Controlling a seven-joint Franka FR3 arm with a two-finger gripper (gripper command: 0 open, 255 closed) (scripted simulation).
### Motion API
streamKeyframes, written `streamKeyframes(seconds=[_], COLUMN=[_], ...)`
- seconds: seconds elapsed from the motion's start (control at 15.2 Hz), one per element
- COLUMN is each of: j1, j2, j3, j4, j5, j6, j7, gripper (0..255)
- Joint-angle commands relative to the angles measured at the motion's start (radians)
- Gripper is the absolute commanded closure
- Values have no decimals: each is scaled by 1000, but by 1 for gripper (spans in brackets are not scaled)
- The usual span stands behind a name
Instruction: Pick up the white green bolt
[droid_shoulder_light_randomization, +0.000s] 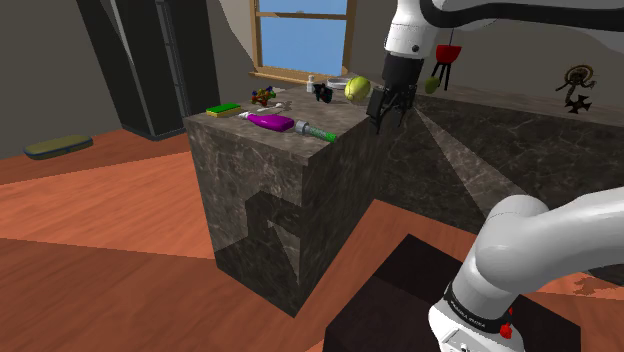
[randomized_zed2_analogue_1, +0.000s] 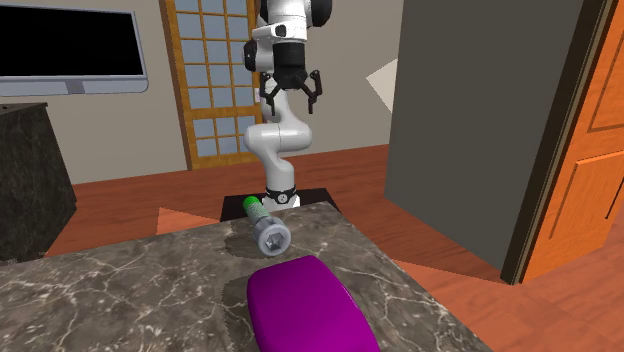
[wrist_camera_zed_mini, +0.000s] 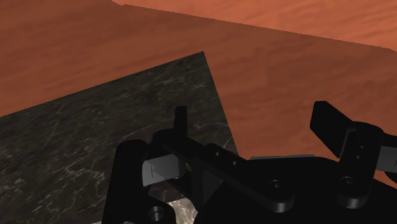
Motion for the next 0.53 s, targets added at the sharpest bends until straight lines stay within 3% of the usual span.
streamKeyframes(seconds=[0.0,0.46], j1=[0,8], j2=[0,225], j3=[0,-84], j4=[0,77], j5=[0,-31], j6=[0,151], j7=[0,-148], gripper=[0,0])
